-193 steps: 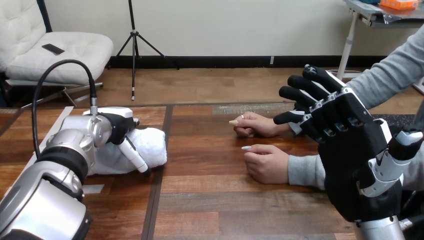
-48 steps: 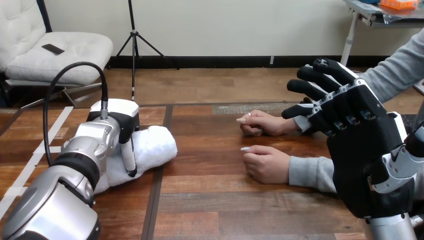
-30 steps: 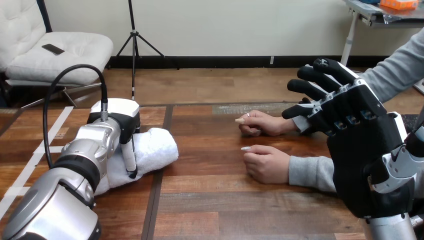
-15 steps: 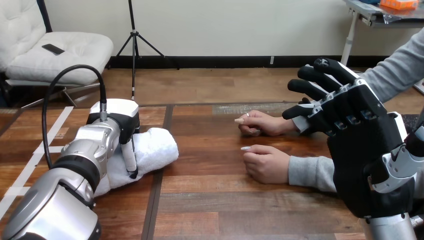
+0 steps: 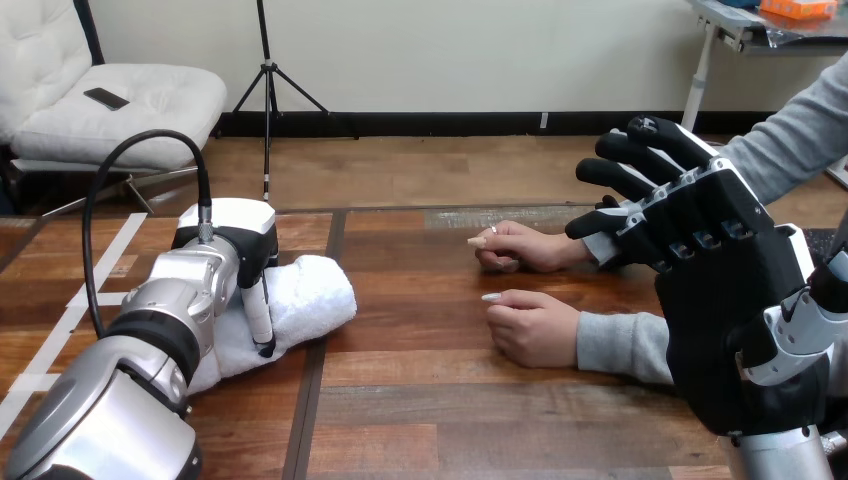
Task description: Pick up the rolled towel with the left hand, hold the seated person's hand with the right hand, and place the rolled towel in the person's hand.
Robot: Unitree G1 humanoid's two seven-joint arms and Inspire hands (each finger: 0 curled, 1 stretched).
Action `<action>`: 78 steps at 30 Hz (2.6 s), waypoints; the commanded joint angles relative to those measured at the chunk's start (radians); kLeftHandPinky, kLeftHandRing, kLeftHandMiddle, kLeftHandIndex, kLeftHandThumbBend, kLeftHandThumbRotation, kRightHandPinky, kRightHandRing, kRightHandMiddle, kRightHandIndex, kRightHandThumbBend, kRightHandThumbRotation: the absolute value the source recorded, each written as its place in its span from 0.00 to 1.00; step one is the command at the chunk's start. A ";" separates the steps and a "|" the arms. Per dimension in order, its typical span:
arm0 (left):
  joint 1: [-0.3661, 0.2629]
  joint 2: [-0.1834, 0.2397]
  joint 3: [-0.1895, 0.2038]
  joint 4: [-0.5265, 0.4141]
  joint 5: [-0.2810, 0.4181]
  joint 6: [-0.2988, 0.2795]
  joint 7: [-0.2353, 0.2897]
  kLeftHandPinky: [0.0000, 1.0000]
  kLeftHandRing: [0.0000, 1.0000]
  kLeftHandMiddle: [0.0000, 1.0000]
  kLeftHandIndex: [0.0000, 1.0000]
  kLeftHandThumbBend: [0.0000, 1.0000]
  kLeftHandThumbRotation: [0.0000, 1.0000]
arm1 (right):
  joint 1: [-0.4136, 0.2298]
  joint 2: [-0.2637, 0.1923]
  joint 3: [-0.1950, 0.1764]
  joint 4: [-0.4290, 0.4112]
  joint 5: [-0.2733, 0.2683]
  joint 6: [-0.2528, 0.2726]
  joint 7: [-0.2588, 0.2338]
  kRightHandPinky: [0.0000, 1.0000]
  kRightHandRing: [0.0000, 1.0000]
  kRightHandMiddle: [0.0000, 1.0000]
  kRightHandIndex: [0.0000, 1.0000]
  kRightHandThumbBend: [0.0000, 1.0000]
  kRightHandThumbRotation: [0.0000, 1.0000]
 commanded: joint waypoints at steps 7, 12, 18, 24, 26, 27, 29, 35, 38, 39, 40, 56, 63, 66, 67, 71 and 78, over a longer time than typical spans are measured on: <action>-0.015 -0.012 0.013 -0.001 -0.016 0.012 -0.014 0.34 0.42 0.48 0.45 0.76 0.00 | -0.027 -0.002 -0.004 -0.041 0.000 -0.007 -0.001 0.56 0.75 0.77 0.76 0.95 1.00; -0.017 -0.013 0.017 -0.002 -0.025 0.018 -0.029 0.32 0.40 0.48 0.46 0.78 0.00 | -0.026 -0.001 -0.005 -0.041 -0.004 -0.008 -0.005 0.56 0.75 0.77 0.76 0.95 1.00; -0.022 -0.014 0.015 -0.003 -0.033 0.024 -0.045 0.34 0.44 0.53 0.51 0.81 0.03 | -0.027 -0.002 -0.005 -0.040 0.001 -0.005 -0.004 0.56 0.76 0.77 0.76 0.95 1.00; -0.023 -0.013 0.016 -0.005 -0.037 0.021 -0.054 0.37 0.48 0.57 0.55 0.83 0.10 | -0.027 -0.001 -0.004 -0.044 0.002 -0.002 -0.007 0.57 0.76 0.77 0.76 0.95 1.00; -0.025 -0.013 0.019 -0.005 -0.042 0.024 -0.061 0.37 0.49 0.58 0.58 0.85 0.12 | -0.029 -0.003 -0.005 -0.040 0.003 -0.004 -0.004 0.57 0.76 0.77 0.76 0.95 1.00; -0.025 -0.013 0.019 -0.006 -0.043 0.025 -0.064 0.37 0.49 0.58 0.58 0.85 0.13 | -0.029 -0.004 -0.006 -0.039 0.003 -0.004 -0.003 0.57 0.76 0.77 0.76 0.95 1.00; -0.027 -0.013 0.018 -0.006 -0.043 0.025 -0.068 0.38 0.49 0.59 0.59 0.85 0.13 | -0.030 -0.003 -0.007 -0.038 -0.003 -0.007 -0.005 0.57 0.76 0.77 0.76 0.95 1.00; -0.030 -0.013 0.017 -0.006 -0.041 0.023 -0.078 0.40 0.53 0.62 0.64 0.87 0.14 | -0.030 -0.001 -0.006 -0.039 -0.003 -0.004 -0.009 0.57 0.76 0.77 0.76 0.96 1.00; -0.030 -0.013 0.019 -0.007 -0.043 0.021 -0.081 0.41 0.54 0.63 0.66 0.87 0.13 | -0.030 -0.001 -0.006 -0.041 -0.002 -0.001 -0.010 0.56 0.75 0.77 0.76 0.96 1.00; -0.030 -0.013 0.020 -0.008 -0.043 0.020 -0.081 0.42 0.54 0.64 0.66 0.88 0.13 | -0.029 -0.002 -0.006 -0.041 -0.002 -0.001 -0.010 0.56 0.75 0.77 0.76 0.96 1.00; -0.030 -0.013 0.021 -0.008 -0.043 0.019 -0.082 0.42 0.55 0.64 0.67 0.88 0.13 | -0.030 -0.001 -0.006 -0.040 -0.001 -0.002 -0.009 0.56 0.75 0.77 0.76 0.96 1.00; -0.036 -0.016 0.032 -0.009 -0.041 0.028 -0.112 0.42 0.55 0.63 0.71 0.94 0.19 | -0.033 -0.005 -0.006 -0.035 0.001 -0.006 -0.002 0.56 0.75 0.77 0.76 0.96 1.00; -0.044 -0.020 0.031 -0.009 -0.038 0.038 -0.147 0.42 0.55 0.64 0.68 0.97 0.27 | -0.032 -0.004 -0.006 -0.036 -0.001 -0.005 -0.004 0.57 0.75 0.77 0.76 0.95 1.00; -0.045 -0.018 0.028 -0.011 -0.035 0.035 -0.158 0.42 0.55 0.64 0.65 0.99 0.30 | -0.031 -0.003 -0.005 -0.036 0.001 -0.005 -0.003 0.57 0.76 0.77 0.77 0.95 1.00; -0.046 -0.019 0.026 -0.012 -0.033 0.034 -0.161 0.42 0.55 0.64 0.64 0.99 0.30 | -0.031 -0.003 -0.005 -0.037 0.000 -0.004 -0.004 0.57 0.76 0.77 0.77 0.95 1.00; -0.047 -0.019 0.021 -0.014 -0.027 0.034 -0.168 0.43 0.56 0.65 0.65 1.00 0.36 | -0.029 -0.002 -0.004 -0.040 -0.002 -0.003 -0.008 0.57 0.76 0.77 0.77 0.96 1.00; -0.048 -0.021 0.021 -0.014 -0.022 0.034 -0.181 0.40 0.51 0.60 0.62 1.00 0.41 | -0.030 -0.002 -0.003 -0.037 -0.002 -0.008 -0.003 0.57 0.76 0.77 0.77 0.95 1.00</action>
